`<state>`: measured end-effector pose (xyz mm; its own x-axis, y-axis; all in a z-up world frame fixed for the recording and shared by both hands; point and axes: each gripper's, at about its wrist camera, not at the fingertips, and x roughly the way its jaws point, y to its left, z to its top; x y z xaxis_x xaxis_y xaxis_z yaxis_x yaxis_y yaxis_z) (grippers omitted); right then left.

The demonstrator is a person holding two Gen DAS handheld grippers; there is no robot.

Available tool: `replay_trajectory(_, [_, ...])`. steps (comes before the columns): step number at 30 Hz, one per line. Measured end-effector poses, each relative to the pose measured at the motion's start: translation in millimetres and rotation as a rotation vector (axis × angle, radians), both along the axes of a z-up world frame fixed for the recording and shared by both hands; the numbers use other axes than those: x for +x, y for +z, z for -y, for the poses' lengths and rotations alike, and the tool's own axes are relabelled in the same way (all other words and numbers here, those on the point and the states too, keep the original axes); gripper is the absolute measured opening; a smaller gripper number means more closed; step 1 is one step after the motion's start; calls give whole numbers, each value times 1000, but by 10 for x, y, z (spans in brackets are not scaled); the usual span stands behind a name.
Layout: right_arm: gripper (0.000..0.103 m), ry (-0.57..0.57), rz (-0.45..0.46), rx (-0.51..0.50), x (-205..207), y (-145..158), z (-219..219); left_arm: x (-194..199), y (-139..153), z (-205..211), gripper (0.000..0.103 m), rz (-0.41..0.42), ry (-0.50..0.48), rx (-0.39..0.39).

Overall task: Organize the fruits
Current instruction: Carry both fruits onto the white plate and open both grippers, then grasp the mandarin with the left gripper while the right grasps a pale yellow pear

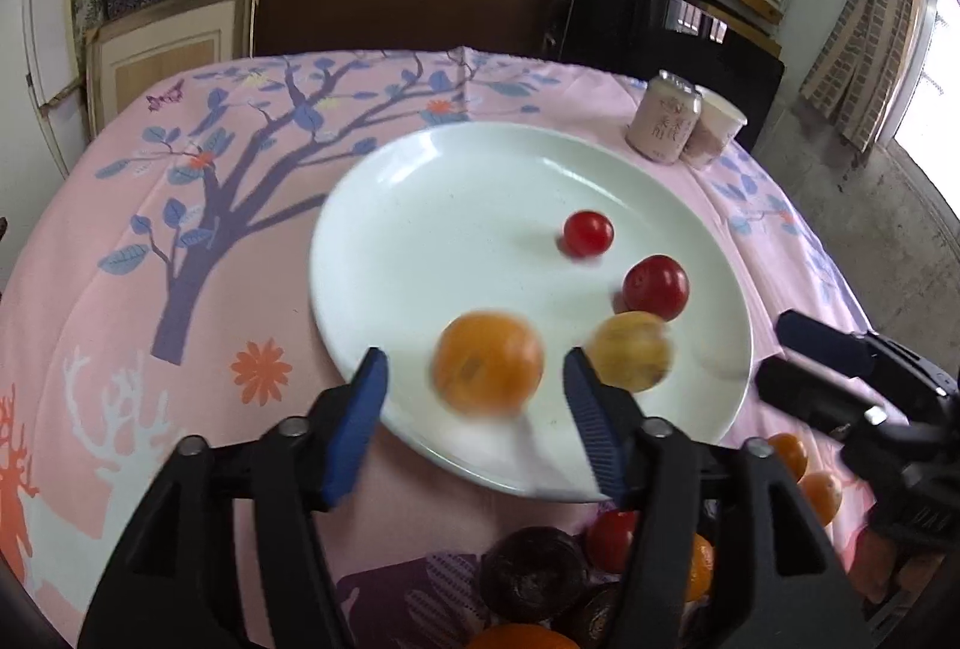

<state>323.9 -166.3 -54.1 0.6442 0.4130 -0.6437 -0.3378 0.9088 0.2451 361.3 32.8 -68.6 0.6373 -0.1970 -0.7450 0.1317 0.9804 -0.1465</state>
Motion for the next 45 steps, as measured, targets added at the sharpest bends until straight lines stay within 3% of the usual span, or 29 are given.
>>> replay_trajectory(3, [67,-40,52,57,-134,175,194,-136,107,-30,62,31,-14,-11])
replay_trajectory(7, [70,-95,106,49,-413,175,445,-447,121,-97,63,58,-1,33])
replay_trajectory(12, [74,-205,59,157,-837,-136,963,-960,-39,-251,64,28,14,-1])
replay_trajectory(17, [74,-256,3,278,-1119,-353,1200,-1273,-162,-210,71,26,11,1])
replay_trajectory(23, [74,-212,32,222,-1297,-341,1023,-1284,-265,-43,72,21,-19,50])
replay_trajectory(28, [75,-197,18,167,-1262,-394,936,-1217,-303,-101,73,10,-16,28])
replay_trajectory(45, [76,-206,-4,186,-1256,-440,1011,-1686,-219,-567,69,60,91,-38])
